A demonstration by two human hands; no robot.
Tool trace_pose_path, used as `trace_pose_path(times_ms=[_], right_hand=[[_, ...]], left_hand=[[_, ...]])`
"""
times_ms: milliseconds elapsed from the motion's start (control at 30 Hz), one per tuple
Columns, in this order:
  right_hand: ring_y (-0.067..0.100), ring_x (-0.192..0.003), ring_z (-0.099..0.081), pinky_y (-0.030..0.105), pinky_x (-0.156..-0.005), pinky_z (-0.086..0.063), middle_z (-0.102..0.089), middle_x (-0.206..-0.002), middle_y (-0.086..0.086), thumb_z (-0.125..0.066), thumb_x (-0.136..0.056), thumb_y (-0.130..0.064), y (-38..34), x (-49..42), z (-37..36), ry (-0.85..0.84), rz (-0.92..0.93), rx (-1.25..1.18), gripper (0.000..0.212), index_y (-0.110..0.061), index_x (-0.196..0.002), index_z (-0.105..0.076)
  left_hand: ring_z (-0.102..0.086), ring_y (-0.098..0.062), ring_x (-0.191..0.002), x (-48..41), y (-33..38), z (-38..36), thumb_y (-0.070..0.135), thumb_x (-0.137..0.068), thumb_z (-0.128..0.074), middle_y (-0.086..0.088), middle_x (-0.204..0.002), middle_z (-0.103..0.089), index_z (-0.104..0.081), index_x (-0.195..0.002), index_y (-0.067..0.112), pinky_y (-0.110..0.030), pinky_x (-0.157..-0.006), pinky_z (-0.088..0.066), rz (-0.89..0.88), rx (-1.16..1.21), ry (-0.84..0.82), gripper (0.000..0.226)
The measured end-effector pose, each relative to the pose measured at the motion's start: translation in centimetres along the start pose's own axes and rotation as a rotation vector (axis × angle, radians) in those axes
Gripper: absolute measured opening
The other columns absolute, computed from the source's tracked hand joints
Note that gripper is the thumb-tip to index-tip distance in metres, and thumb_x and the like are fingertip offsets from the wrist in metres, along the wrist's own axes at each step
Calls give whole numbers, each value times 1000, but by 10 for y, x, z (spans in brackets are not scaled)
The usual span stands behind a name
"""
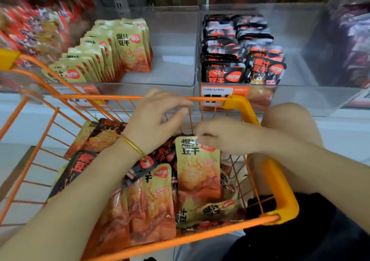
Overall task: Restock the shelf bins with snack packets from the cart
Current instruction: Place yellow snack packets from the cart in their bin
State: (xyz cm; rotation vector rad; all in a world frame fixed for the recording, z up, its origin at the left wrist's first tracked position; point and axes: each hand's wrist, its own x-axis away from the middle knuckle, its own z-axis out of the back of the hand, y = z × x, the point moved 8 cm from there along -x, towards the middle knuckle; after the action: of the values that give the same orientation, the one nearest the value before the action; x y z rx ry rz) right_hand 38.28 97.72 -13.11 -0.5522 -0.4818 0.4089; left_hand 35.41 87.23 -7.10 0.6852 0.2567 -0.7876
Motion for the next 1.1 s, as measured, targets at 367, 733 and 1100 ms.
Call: trace_pose_path(times_ms=[367, 733, 1100], right_hand=[[14, -50, -58, 25, -40, -50, -57, -66, 10, -51, -96, -17, -32, -9, 84, 426, 44, -572, 21, -5, -80, -54], [8, -43, -47, 22, -39, -38, -55, -62, 2, -68, -84, -12, -42, -134, 132, 689, -46, -587, 21, -19, -68, -57], [28, -112, -59, 32, -86, -46, -63, -120, 13, -68, -84, -29, -2, -242, 124, 728, -360, -189, 39, -8, -116, -63]], left_hand=[[-63, -2, -69, 1, -38, 17, 2, -85, -58, 5, -76, -69, -59, -105, 5, -16, -65, -50, 471, 687, 63, 20], [-44, -28, -124, 13, -91, 71, 20, -95, -49, -14, -133, -49, -47, -132, 4, -35, -106, -32, 526, -204, 294, 41], [-22, -27, -141, 17, -100, 42, 51, -83, -2, -14, -150, -31, -40, -141, 17, -39, -116, -4, 491, -522, 32, 76]])
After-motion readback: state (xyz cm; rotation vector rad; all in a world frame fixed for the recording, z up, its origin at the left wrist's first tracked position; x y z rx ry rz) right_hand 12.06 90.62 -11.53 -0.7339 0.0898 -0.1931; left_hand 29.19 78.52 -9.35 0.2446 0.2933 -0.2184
